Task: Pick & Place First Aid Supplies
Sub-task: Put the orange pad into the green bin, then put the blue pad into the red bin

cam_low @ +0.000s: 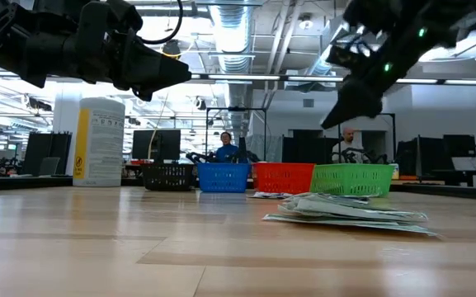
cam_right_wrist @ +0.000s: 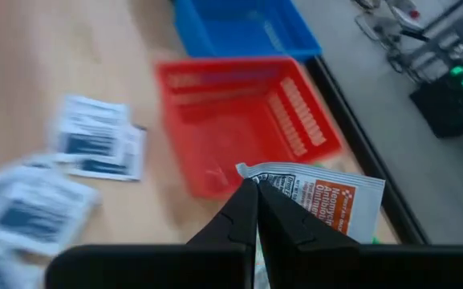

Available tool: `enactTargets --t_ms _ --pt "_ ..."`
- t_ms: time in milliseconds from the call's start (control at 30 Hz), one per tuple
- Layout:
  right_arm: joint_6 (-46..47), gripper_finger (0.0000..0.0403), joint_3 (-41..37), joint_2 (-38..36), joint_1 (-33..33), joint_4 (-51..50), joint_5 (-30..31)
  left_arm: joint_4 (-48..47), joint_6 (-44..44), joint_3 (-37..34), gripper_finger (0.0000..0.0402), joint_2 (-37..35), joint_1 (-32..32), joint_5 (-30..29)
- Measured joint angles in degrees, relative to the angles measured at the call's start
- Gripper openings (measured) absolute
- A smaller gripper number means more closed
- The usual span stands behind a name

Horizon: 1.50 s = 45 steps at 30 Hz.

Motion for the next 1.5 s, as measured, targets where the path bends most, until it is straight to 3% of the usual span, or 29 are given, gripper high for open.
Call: enactTargets --t_ms 300,500,667,833,1200,1367,1500 --pt "0.91 0.0001 -11.18 0.02 -11.04 16.47 -10.14 0.00 -1.50 0.00 0.0116 0.00 -0.02 -0.01" --pt "1.28 0.0002 -13.58 0.02 -13.07 21.93 -10.39 0.00 -1.49 0.00 0.0116 0.00 0.00 -0.02" --pt "7.66 0.0009 -14.30 0.02 -14.42 22.04 -10.32 0.02 -1.49 0.00 0.0116 0.00 0.00 -0.02" --pt "11.86 0.0026 -14.28 0.02 -13.80 21.62 -10.29 0.02 -1.46 0.00 0.0116 0.00 0.04 -0.02" --pt "12.81 0.0107 -14.28 0.02 -12.20 20.82 -8.79 0.01 -1.31 0.00 0.0116 0.00 0.04 -0.02" --pt "13.74 0.0110 -14.23 -0.09 -9.94 24.69 -8.50 0.00 -1.31 0.00 0.0116 0.00 0.04 -0.02" --pt "8.80 0.0103 -14.22 -0.46 -6.01 28.73 -8.59 0.00 -1.28 0.00 0.0116 0.00 0.04 -0.02"
